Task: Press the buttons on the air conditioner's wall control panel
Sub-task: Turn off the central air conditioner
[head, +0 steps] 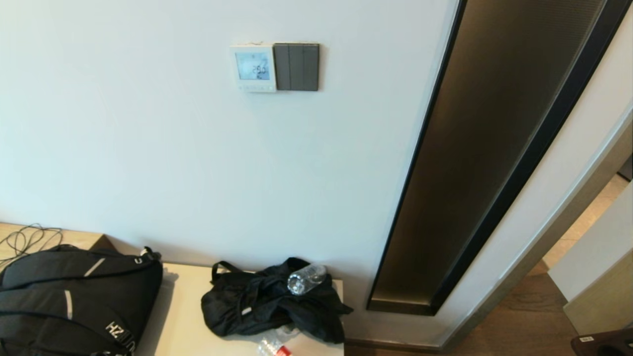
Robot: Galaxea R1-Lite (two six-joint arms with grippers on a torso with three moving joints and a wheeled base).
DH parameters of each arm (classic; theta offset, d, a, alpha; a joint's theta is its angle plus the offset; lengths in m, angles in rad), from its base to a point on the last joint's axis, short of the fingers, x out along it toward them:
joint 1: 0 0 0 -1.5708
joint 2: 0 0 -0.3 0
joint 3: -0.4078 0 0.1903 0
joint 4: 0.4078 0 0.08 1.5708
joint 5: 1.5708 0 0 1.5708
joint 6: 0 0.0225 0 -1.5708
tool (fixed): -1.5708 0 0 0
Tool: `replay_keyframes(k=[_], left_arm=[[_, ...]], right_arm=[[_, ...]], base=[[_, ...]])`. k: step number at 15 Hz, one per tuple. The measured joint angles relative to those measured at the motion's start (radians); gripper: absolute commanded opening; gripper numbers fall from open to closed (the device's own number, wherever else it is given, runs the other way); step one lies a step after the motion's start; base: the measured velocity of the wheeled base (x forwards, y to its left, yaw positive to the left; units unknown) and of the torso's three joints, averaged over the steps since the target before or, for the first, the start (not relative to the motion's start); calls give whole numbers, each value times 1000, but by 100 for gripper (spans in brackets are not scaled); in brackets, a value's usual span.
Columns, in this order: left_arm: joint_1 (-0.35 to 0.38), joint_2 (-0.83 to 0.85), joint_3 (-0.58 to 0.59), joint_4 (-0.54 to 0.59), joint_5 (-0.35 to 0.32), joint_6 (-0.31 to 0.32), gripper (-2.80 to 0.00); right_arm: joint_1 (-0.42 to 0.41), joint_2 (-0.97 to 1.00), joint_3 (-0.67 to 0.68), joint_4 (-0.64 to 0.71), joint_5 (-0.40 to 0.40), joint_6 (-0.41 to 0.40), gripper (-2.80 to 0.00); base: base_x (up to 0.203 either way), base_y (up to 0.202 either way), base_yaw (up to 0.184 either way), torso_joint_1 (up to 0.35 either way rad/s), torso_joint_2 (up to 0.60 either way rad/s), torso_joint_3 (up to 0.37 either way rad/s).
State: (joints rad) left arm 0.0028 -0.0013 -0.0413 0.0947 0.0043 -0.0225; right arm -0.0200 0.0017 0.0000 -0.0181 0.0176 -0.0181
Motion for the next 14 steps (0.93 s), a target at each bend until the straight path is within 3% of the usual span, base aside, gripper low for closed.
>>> replay_keyframes(k=[14], left_arm=[[0, 0, 0, 0, 0, 0, -280]], right_arm=[[0, 0, 0, 0, 0, 0, -280]], base=[[0, 0, 0, 0, 0, 0]])
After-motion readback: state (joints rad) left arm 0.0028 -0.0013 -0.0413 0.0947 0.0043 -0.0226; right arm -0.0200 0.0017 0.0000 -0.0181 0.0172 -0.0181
